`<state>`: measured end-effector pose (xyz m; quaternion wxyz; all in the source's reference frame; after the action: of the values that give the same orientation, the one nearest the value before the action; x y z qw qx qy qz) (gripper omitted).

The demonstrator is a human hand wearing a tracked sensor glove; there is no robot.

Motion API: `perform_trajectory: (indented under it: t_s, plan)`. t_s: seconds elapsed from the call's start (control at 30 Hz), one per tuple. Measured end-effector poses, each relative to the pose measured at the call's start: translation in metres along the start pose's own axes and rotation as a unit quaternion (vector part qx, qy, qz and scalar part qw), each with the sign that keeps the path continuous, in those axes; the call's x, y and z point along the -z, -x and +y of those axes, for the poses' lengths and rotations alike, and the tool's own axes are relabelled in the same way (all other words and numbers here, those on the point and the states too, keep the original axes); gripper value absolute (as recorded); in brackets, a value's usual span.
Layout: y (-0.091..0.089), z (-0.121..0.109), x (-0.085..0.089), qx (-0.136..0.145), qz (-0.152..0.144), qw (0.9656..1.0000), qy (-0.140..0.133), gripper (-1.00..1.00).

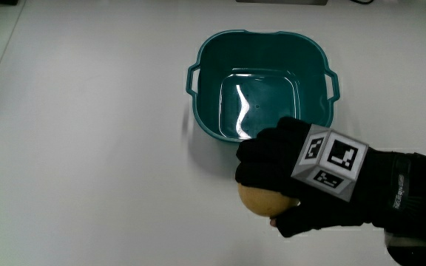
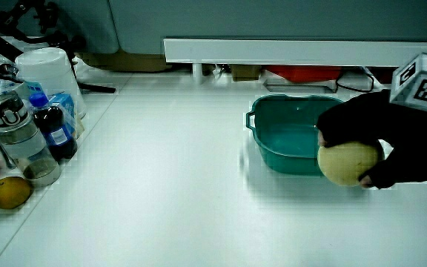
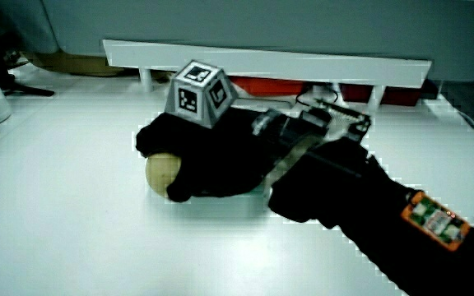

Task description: Place pear on desk

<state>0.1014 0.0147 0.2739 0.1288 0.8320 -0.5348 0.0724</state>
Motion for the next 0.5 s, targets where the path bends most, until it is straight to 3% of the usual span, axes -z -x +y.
perform_trajectory:
  t_s: [0.2, 0.3, 0.4, 0.47, 0.5]
  plan:
    - [0.009, -0.001, 0.006, -0.009, 0.004, 0.9998, 0.016, 0.0]
    - [0.014, -0.001, 0.018, -0.01, 0.023, 0.9981, 0.056, 0.0]
    - [0.019, 0.001, 0.029, -0.019, 0.016, 0.9989, 0.041, 0.0]
    - [0.021, 0.001, 0.039, -0.021, 0.026, 0.9983, 0.047, 0.0]
    - [0.023, 0.001, 0.043, -0.019, 0.045, 0.9974, 0.053, 0.0]
